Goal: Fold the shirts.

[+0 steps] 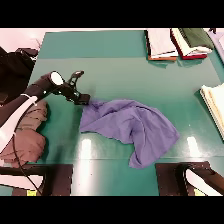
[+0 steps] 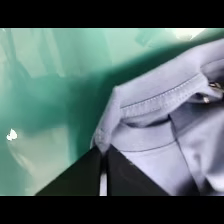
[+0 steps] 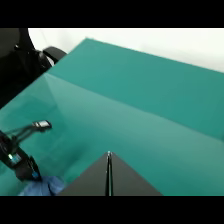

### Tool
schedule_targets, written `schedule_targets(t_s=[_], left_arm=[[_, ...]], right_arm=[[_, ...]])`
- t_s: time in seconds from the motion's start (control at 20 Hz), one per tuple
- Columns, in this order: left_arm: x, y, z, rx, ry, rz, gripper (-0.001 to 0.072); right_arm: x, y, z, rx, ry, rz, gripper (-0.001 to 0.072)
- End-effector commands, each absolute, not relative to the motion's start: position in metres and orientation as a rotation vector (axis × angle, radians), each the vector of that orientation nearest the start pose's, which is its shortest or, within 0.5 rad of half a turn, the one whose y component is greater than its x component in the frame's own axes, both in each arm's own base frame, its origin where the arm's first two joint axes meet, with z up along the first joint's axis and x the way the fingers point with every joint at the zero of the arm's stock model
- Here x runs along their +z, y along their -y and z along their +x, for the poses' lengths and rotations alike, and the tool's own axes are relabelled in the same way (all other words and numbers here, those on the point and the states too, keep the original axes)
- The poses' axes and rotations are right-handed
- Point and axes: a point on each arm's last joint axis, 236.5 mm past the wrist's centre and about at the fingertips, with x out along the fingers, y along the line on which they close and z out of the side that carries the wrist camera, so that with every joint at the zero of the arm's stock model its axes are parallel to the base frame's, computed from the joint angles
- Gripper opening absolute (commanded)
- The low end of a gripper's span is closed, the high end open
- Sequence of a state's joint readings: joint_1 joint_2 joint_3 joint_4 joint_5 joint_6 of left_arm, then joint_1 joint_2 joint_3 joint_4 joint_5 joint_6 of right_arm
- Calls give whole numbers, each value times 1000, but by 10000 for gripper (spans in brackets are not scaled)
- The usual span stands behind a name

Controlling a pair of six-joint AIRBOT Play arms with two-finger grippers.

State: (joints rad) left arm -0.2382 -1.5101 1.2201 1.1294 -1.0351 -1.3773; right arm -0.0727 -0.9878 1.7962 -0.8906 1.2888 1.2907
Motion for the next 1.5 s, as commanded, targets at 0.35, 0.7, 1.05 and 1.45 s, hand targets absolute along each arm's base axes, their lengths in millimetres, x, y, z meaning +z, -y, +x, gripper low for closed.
schedule_targets(t_s=[0.35,0.7,1.05,1.45], left_arm=[[124,84,383,-323,-970,-12,24],[123,86,375,-336,-994,-19,24],[123,86,375,-336,-995,-19,24],[149,86,374,-330,-933,-25,24]], right_arm=[[131,-80,299,385,-1067,195,19],[-48,-92,242,310,-1506,438,541],[-94,-138,278,330,-1477,628,495],[-2,-158,352,491,-1169,375,18]])
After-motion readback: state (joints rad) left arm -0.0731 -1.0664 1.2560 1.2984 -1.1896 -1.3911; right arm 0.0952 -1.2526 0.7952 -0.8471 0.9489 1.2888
